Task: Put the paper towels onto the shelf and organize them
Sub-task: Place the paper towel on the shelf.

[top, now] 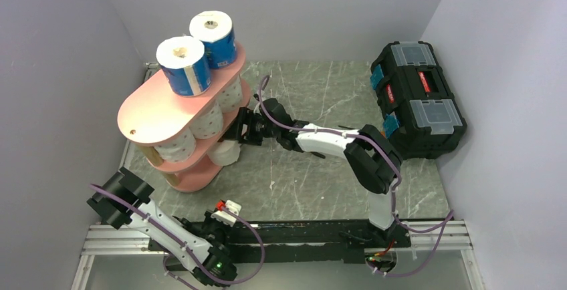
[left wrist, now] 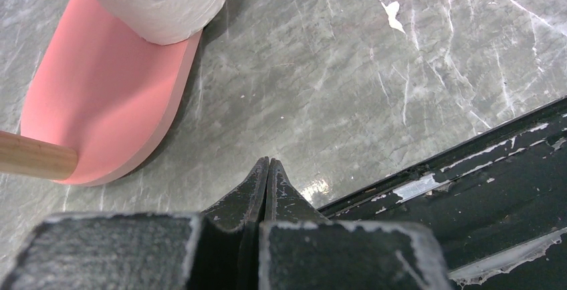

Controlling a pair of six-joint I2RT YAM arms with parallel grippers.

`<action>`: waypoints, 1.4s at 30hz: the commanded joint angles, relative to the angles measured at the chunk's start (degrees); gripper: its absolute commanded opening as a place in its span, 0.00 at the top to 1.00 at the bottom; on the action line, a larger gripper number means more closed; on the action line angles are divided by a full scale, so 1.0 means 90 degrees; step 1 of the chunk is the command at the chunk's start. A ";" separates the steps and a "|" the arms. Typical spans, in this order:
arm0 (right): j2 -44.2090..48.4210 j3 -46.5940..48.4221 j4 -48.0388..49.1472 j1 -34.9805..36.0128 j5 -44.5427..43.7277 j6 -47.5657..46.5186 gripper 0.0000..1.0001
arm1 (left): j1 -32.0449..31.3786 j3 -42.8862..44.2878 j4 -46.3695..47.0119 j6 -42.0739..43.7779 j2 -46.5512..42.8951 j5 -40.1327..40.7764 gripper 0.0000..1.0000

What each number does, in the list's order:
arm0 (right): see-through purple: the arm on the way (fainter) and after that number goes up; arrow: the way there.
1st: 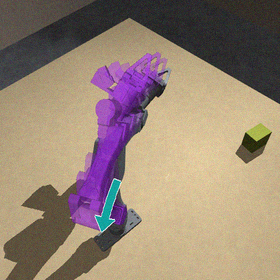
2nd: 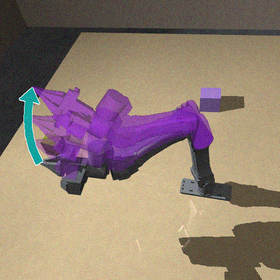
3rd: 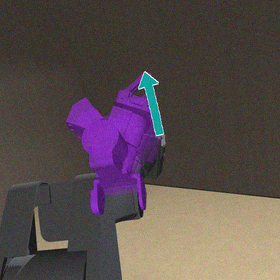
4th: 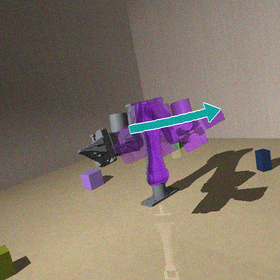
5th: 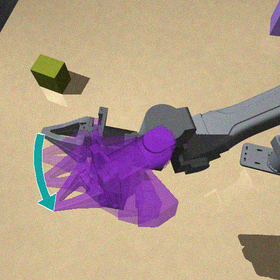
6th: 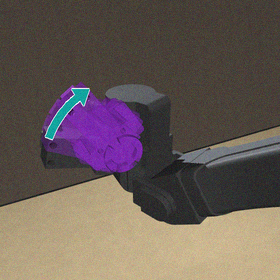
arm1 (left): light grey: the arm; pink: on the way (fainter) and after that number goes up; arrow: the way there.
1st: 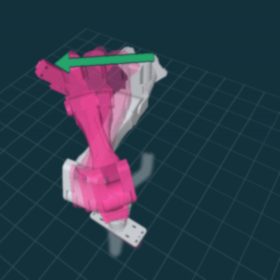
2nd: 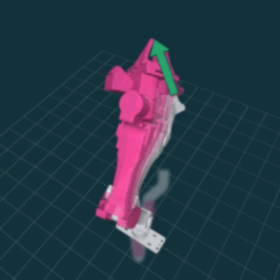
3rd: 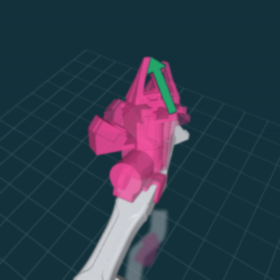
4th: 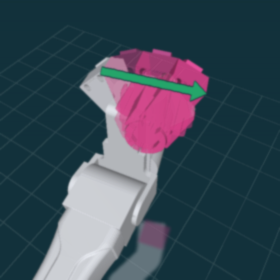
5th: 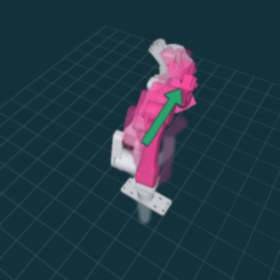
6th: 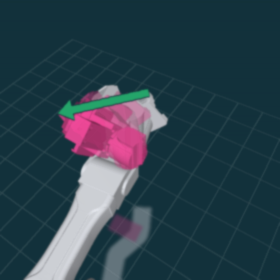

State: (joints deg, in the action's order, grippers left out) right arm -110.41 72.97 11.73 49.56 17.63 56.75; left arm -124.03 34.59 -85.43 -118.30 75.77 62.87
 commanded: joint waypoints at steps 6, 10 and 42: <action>0.0068 -0.0222 0.1272 0.0030 0.0412 0.0616 0.25 | -0.0073 0.0160 -0.0118 -0.1783 0.0077 0.0208 1.00; -0.0030 -0.0275 0.1689 0.0037 0.0540 0.0808 0.25 | -0.0067 0.0161 -0.0103 -0.1772 0.0078 0.0202 1.00; 0.0993 -0.1578 0.1613 -0.0025 0.0632 -0.0498 1.00 | -0.0071 0.0228 -0.0176 -0.1777 0.0175 0.0219 1.00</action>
State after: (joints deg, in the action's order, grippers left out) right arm -98.48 55.57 22.98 49.19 19.73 53.49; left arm -124.11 35.07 -86.04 -118.32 77.38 62.96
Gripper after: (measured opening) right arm 0.008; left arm 0.009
